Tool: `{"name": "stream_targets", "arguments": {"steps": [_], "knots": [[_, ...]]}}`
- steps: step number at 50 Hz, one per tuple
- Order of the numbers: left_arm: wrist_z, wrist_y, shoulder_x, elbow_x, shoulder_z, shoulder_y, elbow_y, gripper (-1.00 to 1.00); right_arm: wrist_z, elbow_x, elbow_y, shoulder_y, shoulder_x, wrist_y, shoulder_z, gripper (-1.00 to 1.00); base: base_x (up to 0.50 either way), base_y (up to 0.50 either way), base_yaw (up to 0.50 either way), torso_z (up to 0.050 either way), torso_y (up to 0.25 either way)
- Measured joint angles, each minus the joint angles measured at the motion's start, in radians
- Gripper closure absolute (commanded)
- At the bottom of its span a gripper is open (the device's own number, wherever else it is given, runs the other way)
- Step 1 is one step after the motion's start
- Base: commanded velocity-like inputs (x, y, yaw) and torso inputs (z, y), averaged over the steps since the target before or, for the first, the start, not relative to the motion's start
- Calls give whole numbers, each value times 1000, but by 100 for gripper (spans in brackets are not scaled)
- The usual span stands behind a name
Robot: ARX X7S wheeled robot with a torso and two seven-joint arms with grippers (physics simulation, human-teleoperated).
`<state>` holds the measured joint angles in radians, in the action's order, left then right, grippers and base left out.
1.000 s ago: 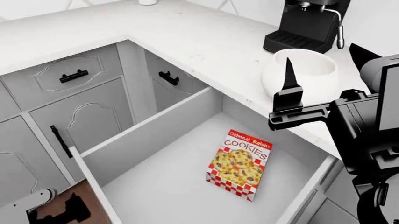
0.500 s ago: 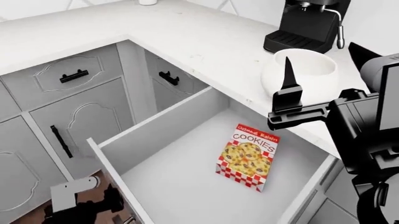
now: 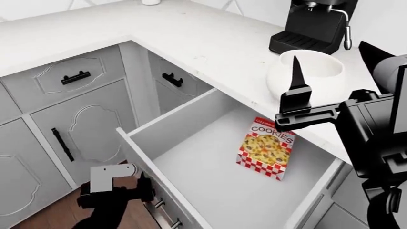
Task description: Place the bar in the bowl and close the drawer.
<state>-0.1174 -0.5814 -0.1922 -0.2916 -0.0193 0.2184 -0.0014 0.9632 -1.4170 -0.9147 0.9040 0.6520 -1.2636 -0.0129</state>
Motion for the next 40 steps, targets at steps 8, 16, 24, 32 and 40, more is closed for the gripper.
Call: {"name": "stream_targets", "arguments": {"steps": [8, 16, 24, 32, 40], "knots": [[4, -7, 23, 5, -50, 52, -20, -100, -2, 2, -2, -5, 7, 9, 0, -100, 0, 0, 0, 0, 2], [6, -3, 47, 14, -94, 103, -59, -100, -3, 3, -4, -11, 13, 18, 0, -100, 0, 0, 0, 0, 0], [3, 7, 76, 30, -137, 152, -109, -100, -9, 10, -7, -21, 19, 29, -1, -100, 0, 0, 0, 0, 0], [-2, 25, 107, 42, -182, 204, -173, -100, -12, 11, -8, -28, 25, 38, -2, -100, 0, 0, 0, 0, 1], [-21, 73, 136, 37, -246, 282, -293, -100, -8, 0, -9, -31, 36, 46, -7, -100, 0, 0, 0, 0, 0]]}}
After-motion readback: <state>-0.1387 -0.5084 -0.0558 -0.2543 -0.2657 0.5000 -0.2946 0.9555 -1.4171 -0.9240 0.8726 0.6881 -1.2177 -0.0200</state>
